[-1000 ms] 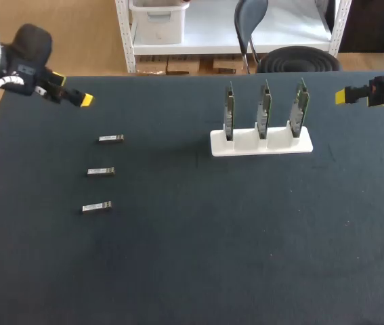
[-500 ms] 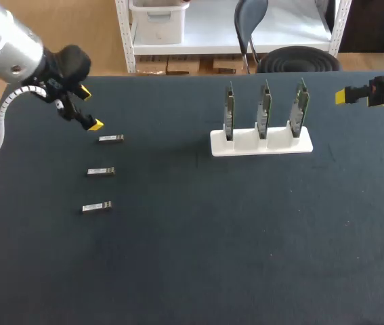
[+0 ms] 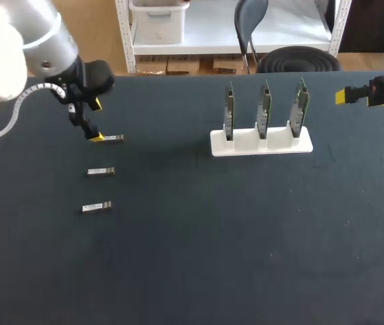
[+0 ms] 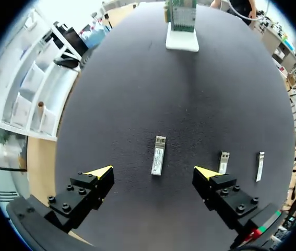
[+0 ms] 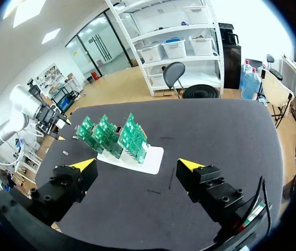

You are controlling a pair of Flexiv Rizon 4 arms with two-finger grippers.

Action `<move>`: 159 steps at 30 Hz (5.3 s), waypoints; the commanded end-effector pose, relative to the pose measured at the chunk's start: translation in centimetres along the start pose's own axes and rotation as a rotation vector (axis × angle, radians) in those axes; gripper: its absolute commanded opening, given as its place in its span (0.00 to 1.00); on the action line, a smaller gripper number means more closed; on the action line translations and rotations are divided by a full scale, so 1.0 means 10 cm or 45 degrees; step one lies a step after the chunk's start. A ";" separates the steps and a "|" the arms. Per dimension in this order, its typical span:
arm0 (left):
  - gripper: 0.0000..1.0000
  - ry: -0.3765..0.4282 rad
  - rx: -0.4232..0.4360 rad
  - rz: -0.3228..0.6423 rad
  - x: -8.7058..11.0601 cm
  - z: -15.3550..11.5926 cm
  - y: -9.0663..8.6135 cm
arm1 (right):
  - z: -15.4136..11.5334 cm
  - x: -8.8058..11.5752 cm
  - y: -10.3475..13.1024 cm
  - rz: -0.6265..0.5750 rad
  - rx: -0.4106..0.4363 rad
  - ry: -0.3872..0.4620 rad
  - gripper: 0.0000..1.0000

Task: Pick up the optical module with the left hand, and insert it into the network port with the right hand.

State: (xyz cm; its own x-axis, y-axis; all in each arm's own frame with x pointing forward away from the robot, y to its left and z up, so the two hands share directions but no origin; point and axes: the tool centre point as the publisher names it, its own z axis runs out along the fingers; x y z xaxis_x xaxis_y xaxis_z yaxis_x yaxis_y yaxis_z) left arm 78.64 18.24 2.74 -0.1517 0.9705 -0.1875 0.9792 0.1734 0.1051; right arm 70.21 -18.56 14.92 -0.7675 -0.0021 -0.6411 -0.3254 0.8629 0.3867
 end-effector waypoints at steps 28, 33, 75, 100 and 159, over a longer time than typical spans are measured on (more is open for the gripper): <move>1.00 0.189 0.126 0.006 0.07 0.36 -0.07 | -0.02 0.01 0.02 0.001 0.011 -0.001 1.00; 1.00 0.186 0.140 0.021 0.08 0.37 -0.09 | -0.02 0.01 0.02 0.001 0.011 -0.001 1.00; 0.00 0.023 0.168 -0.318 0.05 0.37 -0.07 | -0.02 0.01 0.02 0.001 0.011 -0.001 1.00; 0.00 -1.140 -0.225 -0.457 -0.93 -1.38 0.07 | -0.02 0.01 0.02 0.001 0.011 -0.001 1.00; 0.00 -1.550 0.245 0.063 -3.19 -1.03 -0.56 | -0.02 0.01 0.02 0.001 0.011 -0.001 1.00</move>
State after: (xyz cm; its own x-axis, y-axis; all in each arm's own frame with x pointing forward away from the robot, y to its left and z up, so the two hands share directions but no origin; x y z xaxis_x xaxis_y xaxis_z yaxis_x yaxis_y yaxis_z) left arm 76.09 -11.35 18.57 0.0082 0.1724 -0.9850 0.9998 0.0147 0.0109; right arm 70.21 -18.56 14.92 -0.7674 -0.0021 -0.6411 -0.3255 0.8628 0.3868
